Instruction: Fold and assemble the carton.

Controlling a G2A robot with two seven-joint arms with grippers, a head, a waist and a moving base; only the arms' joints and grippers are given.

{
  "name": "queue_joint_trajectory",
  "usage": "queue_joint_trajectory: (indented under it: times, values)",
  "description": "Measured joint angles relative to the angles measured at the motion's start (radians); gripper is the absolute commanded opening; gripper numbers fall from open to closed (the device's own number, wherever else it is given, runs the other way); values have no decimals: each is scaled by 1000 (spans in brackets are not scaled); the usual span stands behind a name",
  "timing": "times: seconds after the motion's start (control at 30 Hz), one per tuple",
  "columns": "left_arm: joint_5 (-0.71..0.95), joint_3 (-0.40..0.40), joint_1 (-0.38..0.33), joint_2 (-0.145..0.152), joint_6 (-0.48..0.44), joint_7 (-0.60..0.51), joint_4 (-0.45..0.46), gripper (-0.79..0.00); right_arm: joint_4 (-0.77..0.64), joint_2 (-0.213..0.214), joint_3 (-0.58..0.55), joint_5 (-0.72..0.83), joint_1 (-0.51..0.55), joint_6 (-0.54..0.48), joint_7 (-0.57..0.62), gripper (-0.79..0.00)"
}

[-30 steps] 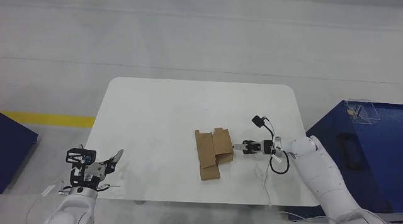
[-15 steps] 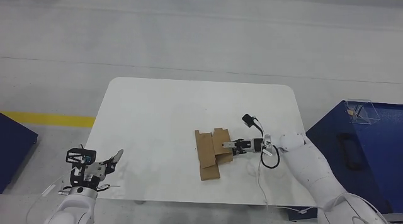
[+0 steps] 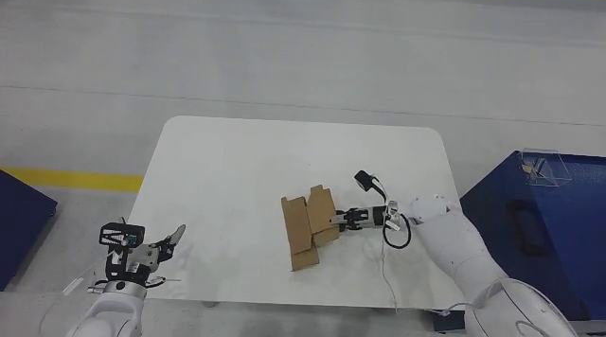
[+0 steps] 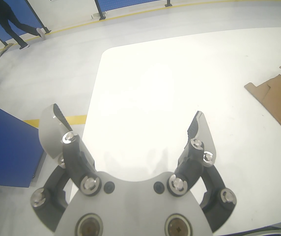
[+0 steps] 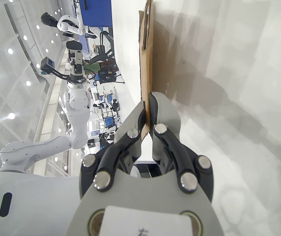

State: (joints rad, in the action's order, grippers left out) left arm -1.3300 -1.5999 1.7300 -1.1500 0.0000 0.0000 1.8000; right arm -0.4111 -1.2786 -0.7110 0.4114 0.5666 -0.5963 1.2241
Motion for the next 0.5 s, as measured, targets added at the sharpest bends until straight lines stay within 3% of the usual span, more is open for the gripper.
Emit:
queue_joint_trajectory:
  times: [0.2, 0.5]
  values:
    - [0, 0, 0, 0, 0, 0, 0, 0, -164, 22, -15, 141, -67, 156, 156, -785]
    - [0, 0, 0, 0, 0, 0, 0, 0, -447, 120, -143, 263, -81, 213, 213, -785]
